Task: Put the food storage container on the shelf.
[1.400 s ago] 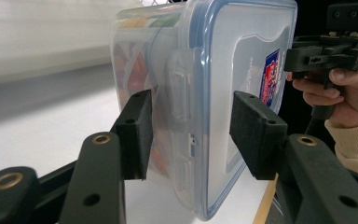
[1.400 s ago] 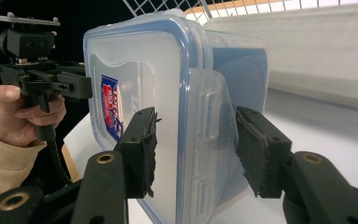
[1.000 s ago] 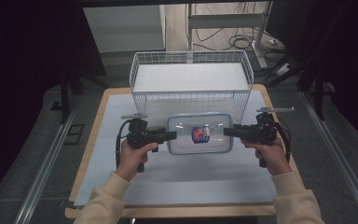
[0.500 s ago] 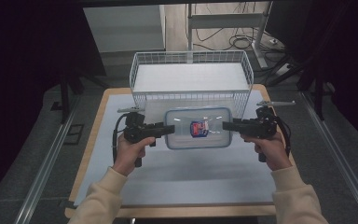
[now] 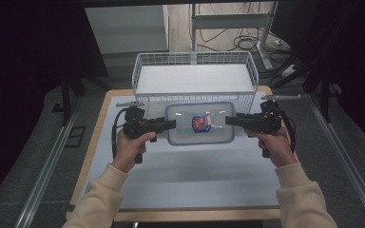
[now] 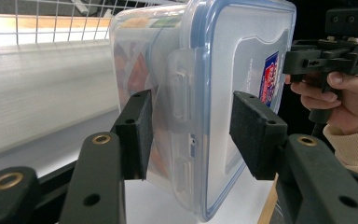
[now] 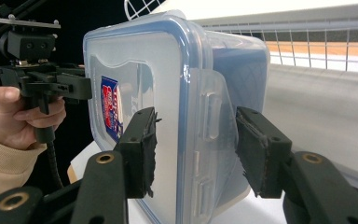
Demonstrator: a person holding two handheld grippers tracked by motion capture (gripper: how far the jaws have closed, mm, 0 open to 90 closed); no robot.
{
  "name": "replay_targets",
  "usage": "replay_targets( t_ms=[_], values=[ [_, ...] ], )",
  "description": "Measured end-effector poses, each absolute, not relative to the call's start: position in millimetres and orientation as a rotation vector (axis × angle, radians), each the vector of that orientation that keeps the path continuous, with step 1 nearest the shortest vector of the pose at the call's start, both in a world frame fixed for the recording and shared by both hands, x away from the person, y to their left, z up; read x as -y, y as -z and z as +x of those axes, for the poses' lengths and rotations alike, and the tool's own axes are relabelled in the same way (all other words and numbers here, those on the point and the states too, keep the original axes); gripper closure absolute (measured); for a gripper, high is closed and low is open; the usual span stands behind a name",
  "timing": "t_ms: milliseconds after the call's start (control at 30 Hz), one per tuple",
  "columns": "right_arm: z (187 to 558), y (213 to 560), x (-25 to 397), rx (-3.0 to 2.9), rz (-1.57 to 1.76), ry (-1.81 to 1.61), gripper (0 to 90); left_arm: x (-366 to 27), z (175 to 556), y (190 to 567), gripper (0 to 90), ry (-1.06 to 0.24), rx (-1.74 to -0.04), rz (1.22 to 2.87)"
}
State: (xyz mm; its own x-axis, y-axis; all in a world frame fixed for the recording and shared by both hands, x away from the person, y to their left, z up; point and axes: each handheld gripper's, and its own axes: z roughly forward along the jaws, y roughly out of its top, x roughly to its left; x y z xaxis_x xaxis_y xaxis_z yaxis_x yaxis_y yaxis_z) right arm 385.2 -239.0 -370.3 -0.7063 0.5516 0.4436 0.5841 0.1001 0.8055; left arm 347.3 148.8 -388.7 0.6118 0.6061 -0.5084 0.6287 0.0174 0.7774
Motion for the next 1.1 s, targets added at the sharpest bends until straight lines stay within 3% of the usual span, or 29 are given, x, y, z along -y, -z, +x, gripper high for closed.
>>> replay_targets(
  t_ms=[600,1100],
  values=[
    [407,345,236,2.316,-1.166,1.759,49.8,-152,369,359,50.5,-0.004,-1.027,1.65],
    [455,313,220,2.327,-1.174,1.759,49.8,-166,420,334,49.8,0.0,-1.04,1.632]
  ],
)
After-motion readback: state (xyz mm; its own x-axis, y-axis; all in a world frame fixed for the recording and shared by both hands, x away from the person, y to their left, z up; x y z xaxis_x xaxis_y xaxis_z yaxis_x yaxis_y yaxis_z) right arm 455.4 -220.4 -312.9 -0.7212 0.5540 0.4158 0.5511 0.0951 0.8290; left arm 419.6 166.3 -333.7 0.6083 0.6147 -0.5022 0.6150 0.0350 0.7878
